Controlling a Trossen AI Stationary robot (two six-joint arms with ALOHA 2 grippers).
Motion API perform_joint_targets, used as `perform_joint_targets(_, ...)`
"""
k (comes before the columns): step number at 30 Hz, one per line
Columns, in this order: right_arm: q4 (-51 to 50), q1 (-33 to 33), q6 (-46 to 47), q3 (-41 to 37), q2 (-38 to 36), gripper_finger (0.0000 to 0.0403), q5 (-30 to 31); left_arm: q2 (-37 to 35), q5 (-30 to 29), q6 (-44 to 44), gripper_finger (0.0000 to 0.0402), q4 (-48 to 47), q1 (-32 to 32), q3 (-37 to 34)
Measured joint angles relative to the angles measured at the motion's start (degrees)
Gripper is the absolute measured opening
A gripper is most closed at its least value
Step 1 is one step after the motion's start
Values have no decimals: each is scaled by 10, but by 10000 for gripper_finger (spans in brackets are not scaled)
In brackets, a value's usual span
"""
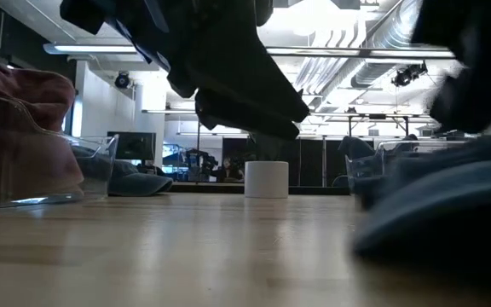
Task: Pick & Place hat
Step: Put the bottom blue cap into the right transparent bin
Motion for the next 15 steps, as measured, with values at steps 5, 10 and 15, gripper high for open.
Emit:
perform_joint_targets(5, 25, -27, -137, 44, 0, 50, -1, 0, 0, 0, 186, -3, 0, 1)
perform_joint_targets(10, 8, -20, -190, 75, 0, 18, 10, 0, -1, -9, 186, -16, 0, 1)
perform_joint_targets(15, -79, -4, -209, 128, 0, 3, 57, 0, -1, -18, 186, -29, -1, 1)
